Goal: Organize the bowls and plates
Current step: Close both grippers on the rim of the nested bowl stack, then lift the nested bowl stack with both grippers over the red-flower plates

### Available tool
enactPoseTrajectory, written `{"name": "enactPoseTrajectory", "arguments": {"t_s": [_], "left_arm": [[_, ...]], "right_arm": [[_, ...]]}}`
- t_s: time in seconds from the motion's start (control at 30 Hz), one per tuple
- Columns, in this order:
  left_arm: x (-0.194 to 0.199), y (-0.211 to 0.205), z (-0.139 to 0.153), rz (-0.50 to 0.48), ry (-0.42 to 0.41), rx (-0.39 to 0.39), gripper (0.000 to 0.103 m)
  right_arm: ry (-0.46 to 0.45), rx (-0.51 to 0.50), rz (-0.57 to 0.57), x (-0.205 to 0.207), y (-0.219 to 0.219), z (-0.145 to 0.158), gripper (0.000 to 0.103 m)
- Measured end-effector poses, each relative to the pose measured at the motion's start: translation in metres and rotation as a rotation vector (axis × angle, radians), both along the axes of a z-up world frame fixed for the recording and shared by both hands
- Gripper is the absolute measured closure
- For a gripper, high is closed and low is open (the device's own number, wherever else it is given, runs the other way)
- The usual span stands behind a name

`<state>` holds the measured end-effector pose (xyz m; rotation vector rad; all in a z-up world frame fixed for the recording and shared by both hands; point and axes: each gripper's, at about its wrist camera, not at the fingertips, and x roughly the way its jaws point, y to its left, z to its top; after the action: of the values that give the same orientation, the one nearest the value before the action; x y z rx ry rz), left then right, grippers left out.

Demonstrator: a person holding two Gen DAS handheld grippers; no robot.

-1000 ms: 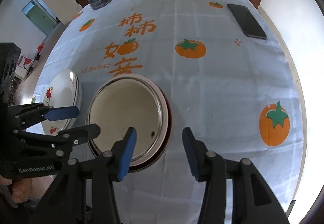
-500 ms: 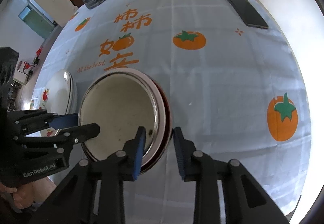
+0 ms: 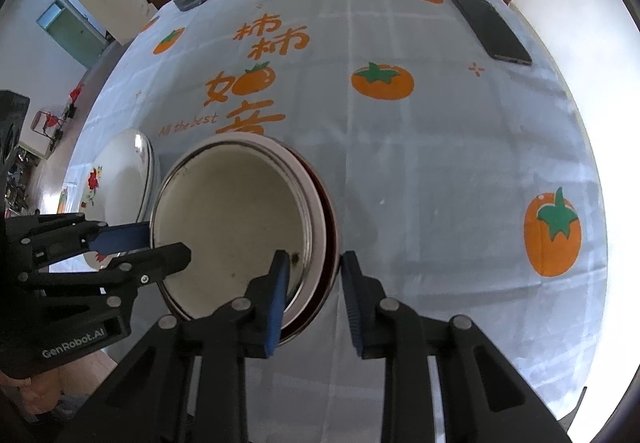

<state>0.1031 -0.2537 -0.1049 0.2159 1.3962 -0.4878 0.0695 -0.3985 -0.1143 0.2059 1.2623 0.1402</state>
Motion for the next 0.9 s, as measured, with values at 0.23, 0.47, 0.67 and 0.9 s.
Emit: {"name": "enactPoseTrajectory", "arguments": {"t_s": [0.23, 0.47, 0.67, 0.9], "left_arm": [[-0.005, 0.004, 0.01, -0.005, -0.011, -0.002, 0.069], [-0.009, 0.02, 0.021, 0.004, -0.03, -0.006, 0.069], [-0.008, 0.045, 0.025, 0.04, -0.041, -0.002, 0.069], [-0.004, 0.07, 0.034, 0.072, -0.07, 0.007, 0.069]], "right_arm": [[-0.016, -0.011, 0.016, -0.009, 0.008, 0.015, 0.076], [-0.032, -0.018, 0.033, -0.012, 0.02, 0.027, 0.076], [-0.034, -0.015, 0.072, -0.007, 0.042, 0.03, 0.076], [-0.052, -0.015, 0.118, 0.004, 0.069, 0.036, 0.076]]}}
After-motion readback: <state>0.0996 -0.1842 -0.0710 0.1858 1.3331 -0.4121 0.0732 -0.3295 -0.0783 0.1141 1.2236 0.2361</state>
